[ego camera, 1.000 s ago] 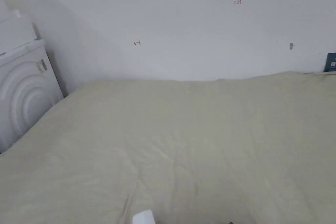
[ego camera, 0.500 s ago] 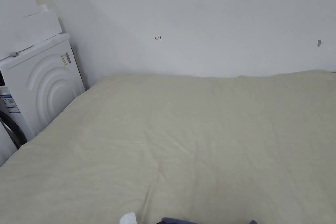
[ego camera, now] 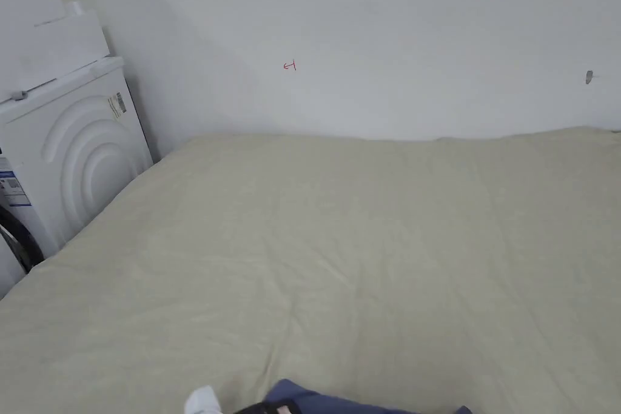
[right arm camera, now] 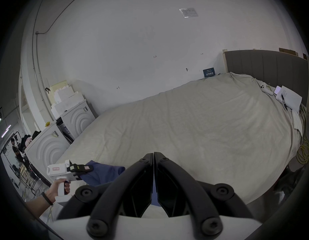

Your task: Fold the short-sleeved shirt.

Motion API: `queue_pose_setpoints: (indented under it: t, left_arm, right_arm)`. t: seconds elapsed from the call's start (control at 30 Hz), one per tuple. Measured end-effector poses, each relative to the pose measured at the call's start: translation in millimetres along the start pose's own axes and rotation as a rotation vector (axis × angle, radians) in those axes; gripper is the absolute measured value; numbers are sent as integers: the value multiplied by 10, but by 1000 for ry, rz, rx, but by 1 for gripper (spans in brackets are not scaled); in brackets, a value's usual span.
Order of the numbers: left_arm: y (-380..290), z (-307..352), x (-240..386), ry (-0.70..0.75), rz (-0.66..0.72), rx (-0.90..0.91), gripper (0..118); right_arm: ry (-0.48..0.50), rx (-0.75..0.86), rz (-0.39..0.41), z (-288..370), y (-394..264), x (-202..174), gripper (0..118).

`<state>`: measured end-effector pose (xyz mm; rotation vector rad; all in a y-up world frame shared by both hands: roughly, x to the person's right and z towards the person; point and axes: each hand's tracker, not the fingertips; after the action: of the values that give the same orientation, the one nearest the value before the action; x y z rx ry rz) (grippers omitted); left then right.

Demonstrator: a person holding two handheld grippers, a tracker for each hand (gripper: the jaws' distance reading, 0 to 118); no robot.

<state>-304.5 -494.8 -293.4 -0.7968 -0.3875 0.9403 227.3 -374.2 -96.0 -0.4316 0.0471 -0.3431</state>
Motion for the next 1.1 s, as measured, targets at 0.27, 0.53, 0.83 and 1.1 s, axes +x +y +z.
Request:
queue_pose_setpoints:
  t: [0.27, 0.53, 0.83, 1.1]
  left_arm:
    - [446, 755, 633, 209, -426, 77, 19]
    - [-817, -246, 1807, 265, -793, -38, 19]
    - [-1641, -1299, 1546, 302, -842, -291, 60]
    - [-1026, -526, 1852, 53, -634, -52, 72]
  right_arm:
    - [28, -18, -30, -115, -75, -36, 1]
    - [25, -25, -26, -44, -128, -14, 1]
    - [-66, 12, -123, 174, -146, 275, 1]
    - [-49, 20, -158, 148, -168, 337, 1]
